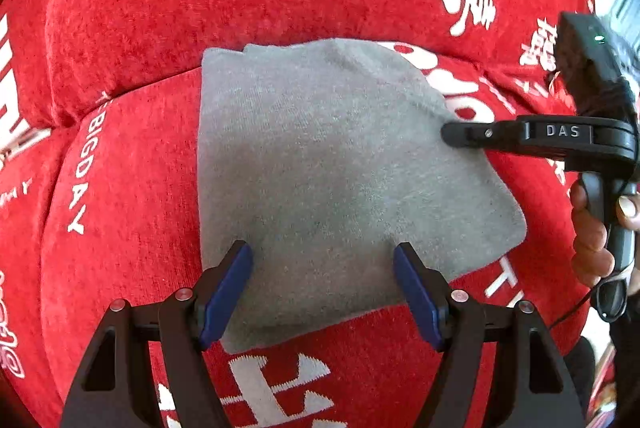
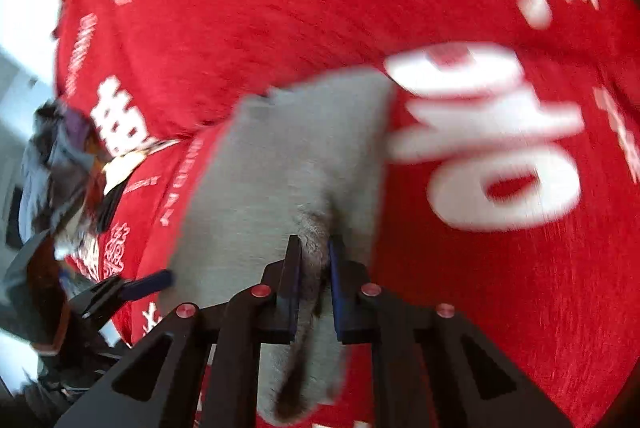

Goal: Fold small clothes
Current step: 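Grasp the other sweater side with the right gripper and fold it inward, then open the right gripper to release the folded sweater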

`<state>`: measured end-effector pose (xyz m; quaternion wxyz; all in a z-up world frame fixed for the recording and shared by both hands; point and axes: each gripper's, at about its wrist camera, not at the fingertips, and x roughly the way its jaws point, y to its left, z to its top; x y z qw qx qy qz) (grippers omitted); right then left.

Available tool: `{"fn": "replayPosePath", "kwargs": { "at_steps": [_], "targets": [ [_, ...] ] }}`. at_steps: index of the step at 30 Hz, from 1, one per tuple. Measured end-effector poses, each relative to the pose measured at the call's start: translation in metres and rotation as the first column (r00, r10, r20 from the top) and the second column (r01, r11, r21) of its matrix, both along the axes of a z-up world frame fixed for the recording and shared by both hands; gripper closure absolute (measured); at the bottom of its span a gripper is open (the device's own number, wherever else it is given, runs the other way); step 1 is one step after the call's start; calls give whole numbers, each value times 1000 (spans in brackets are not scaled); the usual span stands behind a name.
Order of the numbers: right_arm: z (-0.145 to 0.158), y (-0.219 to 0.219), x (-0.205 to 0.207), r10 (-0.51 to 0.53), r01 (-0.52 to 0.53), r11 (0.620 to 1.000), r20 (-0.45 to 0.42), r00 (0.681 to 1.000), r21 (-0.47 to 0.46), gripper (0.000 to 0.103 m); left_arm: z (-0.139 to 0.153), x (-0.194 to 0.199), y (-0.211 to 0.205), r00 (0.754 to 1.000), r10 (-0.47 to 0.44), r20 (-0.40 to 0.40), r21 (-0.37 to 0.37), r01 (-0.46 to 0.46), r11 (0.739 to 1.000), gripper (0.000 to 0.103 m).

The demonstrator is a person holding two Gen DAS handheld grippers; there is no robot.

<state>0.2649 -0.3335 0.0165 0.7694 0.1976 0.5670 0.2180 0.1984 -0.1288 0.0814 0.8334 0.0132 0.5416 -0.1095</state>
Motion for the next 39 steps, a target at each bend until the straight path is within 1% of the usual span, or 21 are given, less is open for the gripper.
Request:
{"fn": "replayPosePath", "kwargs": {
  "at_steps": [1,3,4,6,8,9,12,14,15,16,17,19,22,23,24,25,28,30,33,36,39],
  "targets": [
    [-5,-4,-3,-2,3,1000,-5,1000,27,84,0,-1,-3,1000,-3,5,26,3,1000,29],
    [4,-6,-13,-16,15,999,24,1000,31,70,2,-3,-6,1000,7,9,43,-8,999,29],
    [10,-6,-17,-18,17,1000,35,999,22,68,4,-4,-5,1000,17,8,38,-17,999,29],
    [25,-5,-27,-22,22,1000,87,996,0,54,7,-4,-2,999,41,0,26,-41,999,29],
    [43,-2,-39,-30,39,997,142,989,-63,46,10,-3,2,998,70,2,19,-70,997,29],
    [51,0,-45,-23,37,996,172,985,-80,44,11,-3,4,997,82,5,19,-82,996,29],
    [69,18,-67,60,-30,992,243,968,-126,39,7,-4,14,990,138,-12,21,-138,990,29],
    [71,33,-80,134,-91,982,266,955,-166,37,0,-4,22,984,173,-38,15,-172,985,26],
    [70,40,-84,163,-120,978,272,948,-169,37,-4,-4,26,981,189,-50,18,-188,982,11],
    [67,44,-87,181,-140,976,268,946,-166,37,-7,-5,31,976,211,-50,20,-210,977,1],
    [62,48,-89,189,-151,975,256,948,-161,37,-9,-7,34,974,225,-40,20,-224,974,1],
    [51,49,-90,186,-148,974,233,955,-172,31,-19,-8,39,973,223,-68,16,-222,975,1],
    [19,44,-83,141,-115,965,99,985,-235,30,-16,-12,42,972,224,-65,-4,-225,974,1],
    [11,37,-82,108,-92,969,58,992,-227,30,-13,-14,42,974,222,-54,-1,-222,975,1],
    [11,33,-84,89,-78,978,50,995,-194,30,-9,-17,41,976,214,-32,11,-214,977,1],
    [15,28,-87,68,-58,984,53,996,-166,30,-6,-19,41,978,209,-15,25,-209,978,1],
    [43,26,-96,60,-31,977,132,989,-212,30,-2,-22,42,979,202,16,50,-203,978,1],
    [68,33,-99,80,-33,973,198,977,-230,30,-1,-21,45,978,209,20,46,-210,977,1],
    [91,49,-95,123,-59,970,267,956,-236,29,-2,-21,49,975,223,21,45,-224,974,1],
    [96,74,-83,182,-97,955,293,939,-281,29,-4,-20,51,974,227,15,41,-227,973,1],
    [74,88,-65,223,-142,937,236,946,-319,28,-13,-18,52,976,218,-12,52,-218,975,1]
  ]
}}
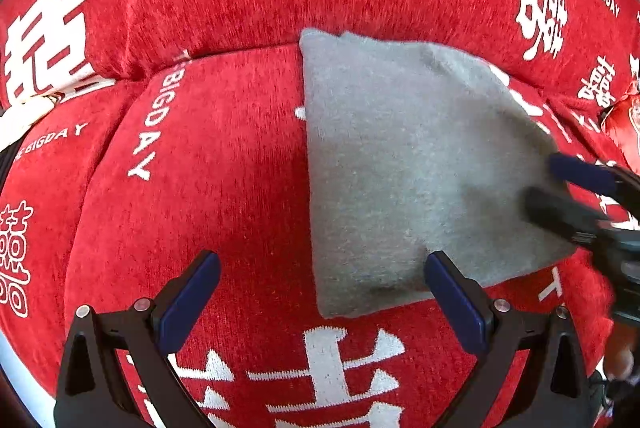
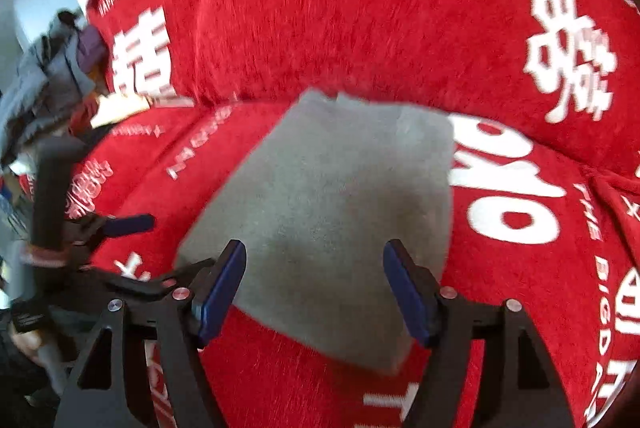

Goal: Fold small clothes

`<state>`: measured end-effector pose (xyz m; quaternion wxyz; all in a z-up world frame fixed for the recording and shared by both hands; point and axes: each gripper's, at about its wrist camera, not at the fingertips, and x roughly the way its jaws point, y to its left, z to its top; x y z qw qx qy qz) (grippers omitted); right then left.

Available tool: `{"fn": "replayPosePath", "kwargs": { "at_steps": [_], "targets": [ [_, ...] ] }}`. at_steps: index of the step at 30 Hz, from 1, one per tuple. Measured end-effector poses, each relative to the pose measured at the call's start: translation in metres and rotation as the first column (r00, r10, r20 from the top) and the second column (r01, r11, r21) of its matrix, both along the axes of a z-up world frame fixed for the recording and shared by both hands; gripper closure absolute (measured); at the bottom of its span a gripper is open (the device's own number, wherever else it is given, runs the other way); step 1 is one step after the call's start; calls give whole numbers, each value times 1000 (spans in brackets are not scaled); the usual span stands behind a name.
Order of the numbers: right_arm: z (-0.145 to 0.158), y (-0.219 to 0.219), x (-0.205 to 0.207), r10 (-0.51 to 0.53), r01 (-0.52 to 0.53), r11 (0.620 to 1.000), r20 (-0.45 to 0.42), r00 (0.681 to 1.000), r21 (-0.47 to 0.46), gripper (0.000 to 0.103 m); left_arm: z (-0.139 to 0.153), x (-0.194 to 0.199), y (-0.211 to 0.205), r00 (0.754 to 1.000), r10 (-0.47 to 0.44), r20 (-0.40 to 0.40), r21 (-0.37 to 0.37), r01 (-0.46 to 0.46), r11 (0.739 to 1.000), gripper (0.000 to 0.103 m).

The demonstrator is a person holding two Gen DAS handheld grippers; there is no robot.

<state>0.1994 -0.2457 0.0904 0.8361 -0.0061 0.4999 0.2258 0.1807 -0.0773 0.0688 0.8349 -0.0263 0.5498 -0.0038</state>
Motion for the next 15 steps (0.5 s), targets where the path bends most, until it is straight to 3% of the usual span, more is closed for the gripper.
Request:
{"fn": "replayPosePath", "kwargs": {
  "at_steps": [2,3,6,8,11,15],
  "targets": [
    [-29,0,14,-24,20,999,-93,995,-44,28,-6,1,1,999,-23,-27,-8,23,1000,1],
    [-38,-7,19,-42,40,999,-136,990,-18,28,-6,0,2,999,-27,-29,-12,27,1000,1],
    [-22,-33,20,-85,105,988,-161,983,116,28,6,0,8,1000,-20,3,-46,20,999,1],
    [-6,-46,21,-106,125,981,-129,986,146,28,14,8,14,1000,7,28,-70,-5,998,1],
    [16,-53,36,-129,135,984,-62,990,112,27,18,35,18,999,45,20,-106,-43,993,1],
    [16,-41,71,-96,105,990,-85,992,98,27,10,56,9,999,34,-4,-126,-35,991,1]
  ]
}}
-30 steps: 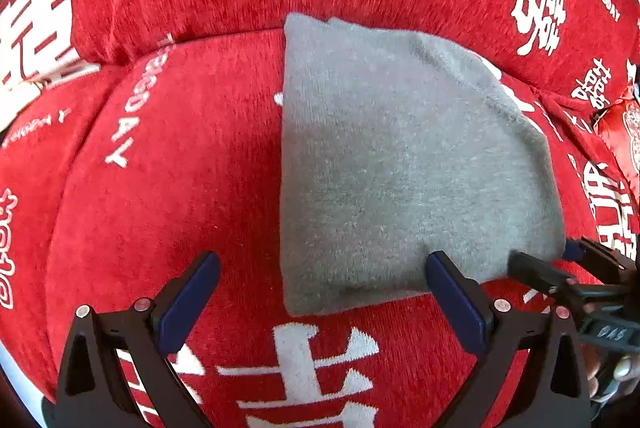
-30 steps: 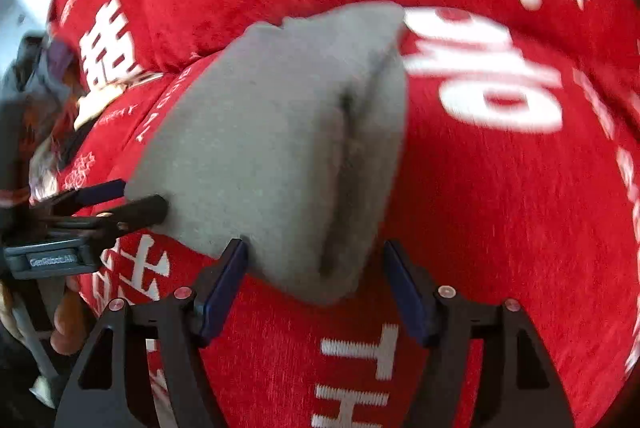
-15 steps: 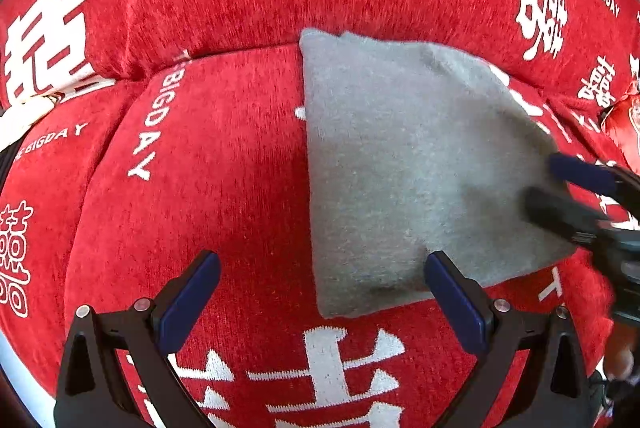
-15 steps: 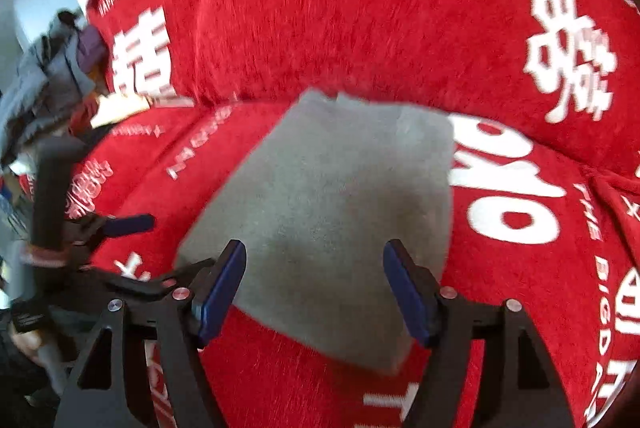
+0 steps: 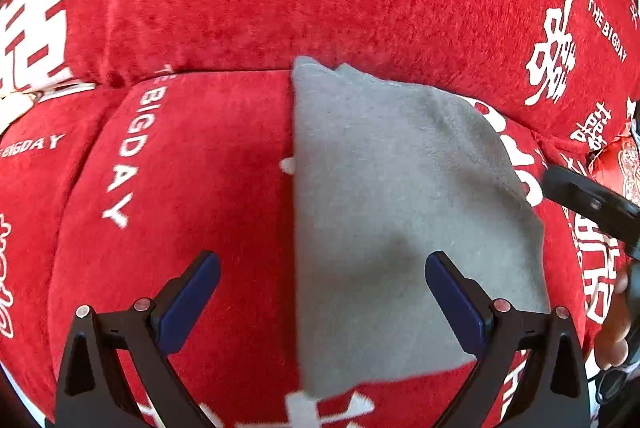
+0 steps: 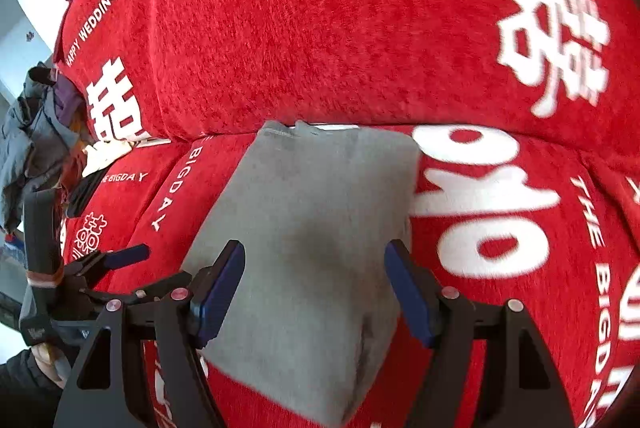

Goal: Fold small clothes

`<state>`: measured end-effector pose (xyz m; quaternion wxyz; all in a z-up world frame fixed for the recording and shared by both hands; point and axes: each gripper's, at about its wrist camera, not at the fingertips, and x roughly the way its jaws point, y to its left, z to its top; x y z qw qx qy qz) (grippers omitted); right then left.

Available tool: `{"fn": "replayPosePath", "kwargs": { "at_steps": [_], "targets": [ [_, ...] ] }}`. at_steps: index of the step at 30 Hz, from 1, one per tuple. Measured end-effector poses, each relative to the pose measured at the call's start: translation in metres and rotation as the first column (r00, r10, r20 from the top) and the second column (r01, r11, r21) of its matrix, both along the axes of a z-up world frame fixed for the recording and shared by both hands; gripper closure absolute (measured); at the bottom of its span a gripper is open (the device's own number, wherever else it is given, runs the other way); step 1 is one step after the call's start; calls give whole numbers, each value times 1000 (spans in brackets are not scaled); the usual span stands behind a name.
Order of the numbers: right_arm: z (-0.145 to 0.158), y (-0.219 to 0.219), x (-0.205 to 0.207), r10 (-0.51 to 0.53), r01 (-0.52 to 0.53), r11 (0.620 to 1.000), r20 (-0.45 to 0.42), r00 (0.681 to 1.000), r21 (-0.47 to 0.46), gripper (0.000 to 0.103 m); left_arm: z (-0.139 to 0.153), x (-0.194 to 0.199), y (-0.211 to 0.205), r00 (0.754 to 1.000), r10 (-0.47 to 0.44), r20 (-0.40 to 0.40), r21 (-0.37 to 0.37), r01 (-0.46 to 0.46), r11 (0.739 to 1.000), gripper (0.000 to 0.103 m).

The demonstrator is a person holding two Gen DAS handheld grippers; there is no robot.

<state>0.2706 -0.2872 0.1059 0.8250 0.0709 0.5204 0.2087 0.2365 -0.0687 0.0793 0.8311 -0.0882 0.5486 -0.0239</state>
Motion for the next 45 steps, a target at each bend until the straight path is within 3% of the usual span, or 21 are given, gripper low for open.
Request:
{"fn": "replayPosePath", "kwargs": {
  "at_steps": [4,6,9,12,13,15,19,24,26,28,30,32,34,36,41,45],
  "targets": [
    [-32,20,25,62,-59,998,-105,993,30,27,-26,4,-8,997,-33,-65,26,35,999,1],
    [-54,23,32,61,-65,998,-156,986,-19,28,-31,0,1,997,-48,-58,-27,46,999,0],
    [-63,1,39,-15,7,998,-141,990,-56,27,-30,1,23,996,-43,-82,-96,35,995,0],
    [-61,-41,47,-171,154,978,-122,978,-137,27,-18,13,49,998,4,-65,-80,-9,997,1],
    [-59,-50,48,-183,168,977,-115,976,-132,27,-13,20,58,997,46,-58,-49,-49,998,1],
    [-51,-61,52,-189,178,978,-105,976,-107,27,-7,37,67,995,79,-52,-68,-83,994,1],
    [-39,-25,65,-78,71,993,-76,994,-99,27,1,80,51,996,68,-66,-120,-75,990,1],
    [-55,48,85,70,-84,985,-103,992,-149,27,-10,121,11,995,3,-98,-77,-10,997,1],
    [-67,61,95,83,-107,975,-126,989,-194,27,-26,133,10,987,36,-156,-37,-42,998,1],
    [-81,65,103,84,-113,978,-164,983,-177,27,-49,143,18,973,86,-216,15,-85,996,1],
    [-90,53,108,55,-86,977,-157,986,-196,27,-66,146,28,963,98,-249,13,-98,995,0],
    [-94,40,112,7,-38,977,-147,989,-209,27,-67,145,42,963,103,-250,-49,-119,992,0],
    [-102,14,115,-91,49,972,-177,980,-229,19,-58,140,55,965,127,-230,-22,-136,991,0],
    [-102,-12,108,-145,118,983,-203,968,-139,19,-46,131,69,969,133,-207,-18,-139,990,0],
    [-78,-63,49,-156,143,984,-128,979,-111,18,-20,73,123,981,145,-131,-17,-149,989,0],
    [-83,-122,4,-227,220,974,-176,958,-59,18,-19,24,158,977,150,-153,-68,-162,985,0]
  ]
}}
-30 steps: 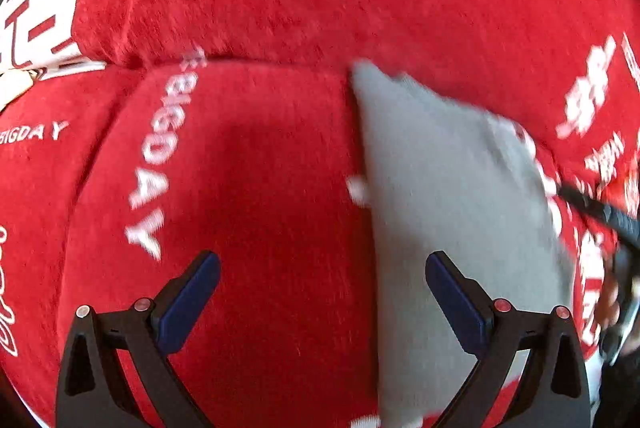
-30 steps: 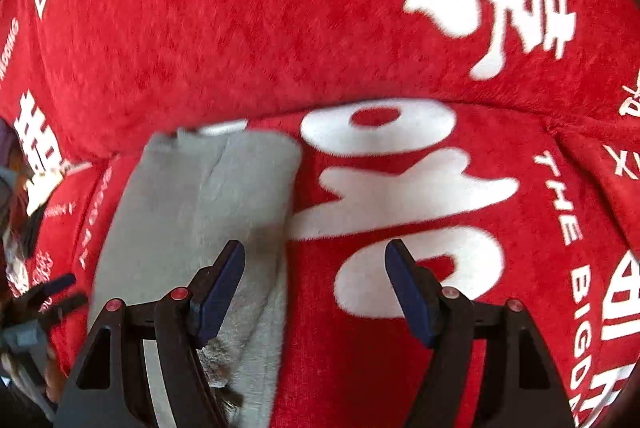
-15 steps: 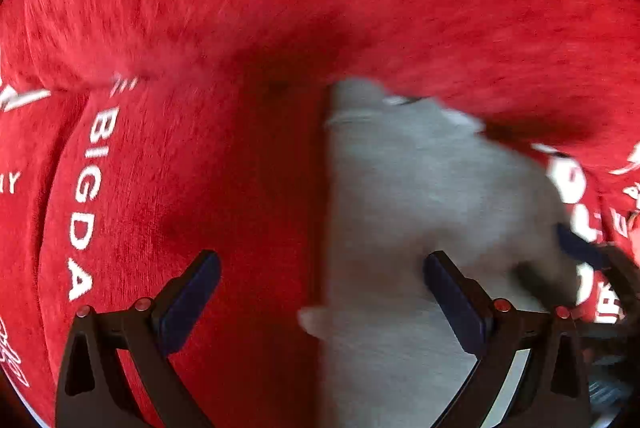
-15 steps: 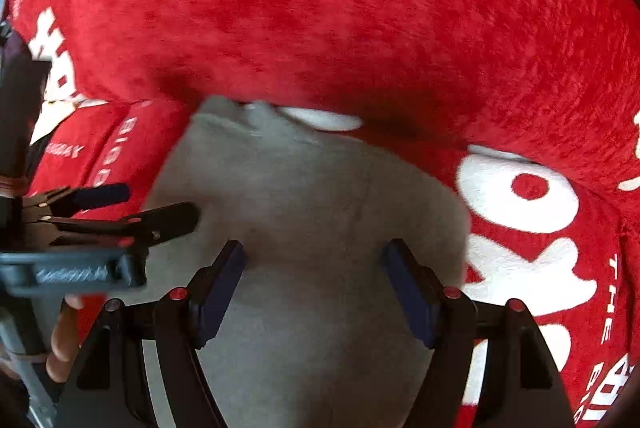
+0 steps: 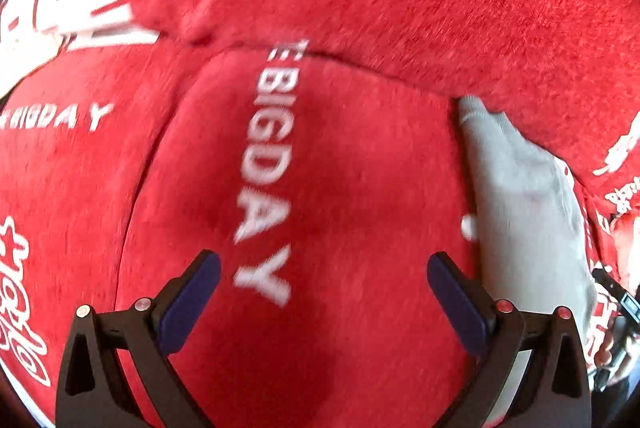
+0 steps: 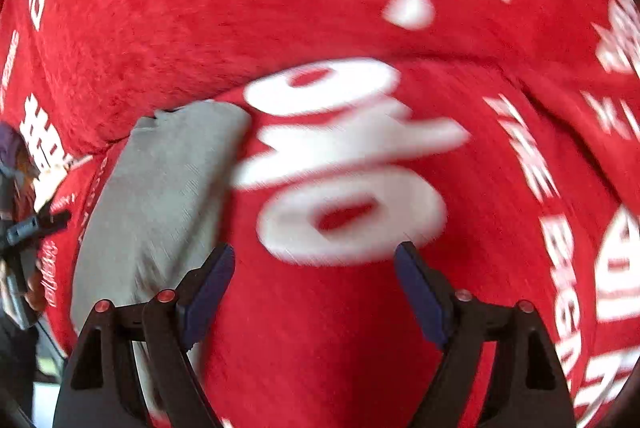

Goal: Fold small clothes

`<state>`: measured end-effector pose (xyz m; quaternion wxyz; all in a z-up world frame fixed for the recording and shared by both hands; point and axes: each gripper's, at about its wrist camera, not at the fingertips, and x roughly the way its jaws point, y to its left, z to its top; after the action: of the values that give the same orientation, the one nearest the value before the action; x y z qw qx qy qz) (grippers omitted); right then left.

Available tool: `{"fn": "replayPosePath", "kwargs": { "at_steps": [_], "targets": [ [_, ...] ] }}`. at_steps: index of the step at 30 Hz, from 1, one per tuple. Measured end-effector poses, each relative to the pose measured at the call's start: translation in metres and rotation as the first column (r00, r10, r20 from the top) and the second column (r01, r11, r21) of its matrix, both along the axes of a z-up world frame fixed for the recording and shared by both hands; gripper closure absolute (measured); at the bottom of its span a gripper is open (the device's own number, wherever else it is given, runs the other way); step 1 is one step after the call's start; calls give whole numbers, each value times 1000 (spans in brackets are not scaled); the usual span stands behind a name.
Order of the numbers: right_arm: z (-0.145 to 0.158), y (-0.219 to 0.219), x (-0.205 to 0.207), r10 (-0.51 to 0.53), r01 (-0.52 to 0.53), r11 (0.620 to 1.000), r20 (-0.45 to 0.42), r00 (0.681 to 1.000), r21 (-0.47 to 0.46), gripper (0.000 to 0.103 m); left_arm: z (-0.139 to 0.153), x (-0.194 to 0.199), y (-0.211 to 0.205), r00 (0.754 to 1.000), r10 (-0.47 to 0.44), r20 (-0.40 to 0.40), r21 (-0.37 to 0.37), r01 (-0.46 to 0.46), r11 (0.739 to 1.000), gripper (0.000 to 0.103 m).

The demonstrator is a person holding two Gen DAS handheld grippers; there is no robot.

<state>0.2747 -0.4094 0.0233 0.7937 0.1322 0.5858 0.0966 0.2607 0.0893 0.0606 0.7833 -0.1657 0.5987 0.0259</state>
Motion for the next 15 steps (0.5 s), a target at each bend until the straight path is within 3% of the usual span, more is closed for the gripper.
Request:
{"fn": "replayPosePath", "kwargs": {
  "at_steps": [4,10,15],
  "targets": [
    [-3,-7,-17,-44,43,991,2,999,125,18,-4,-11,-23,999,-46,-4,-95,46,994,0],
    [-2,21,-11,21,-16,957,-14,1000,290,18,-14,13,-92,993,-121,-5,-239,116,964,0],
    [-15,53,4,68,-46,946,-57,996,321,18,-17,23,-126,988,-156,-9,-301,146,942,0]
  ]
}}
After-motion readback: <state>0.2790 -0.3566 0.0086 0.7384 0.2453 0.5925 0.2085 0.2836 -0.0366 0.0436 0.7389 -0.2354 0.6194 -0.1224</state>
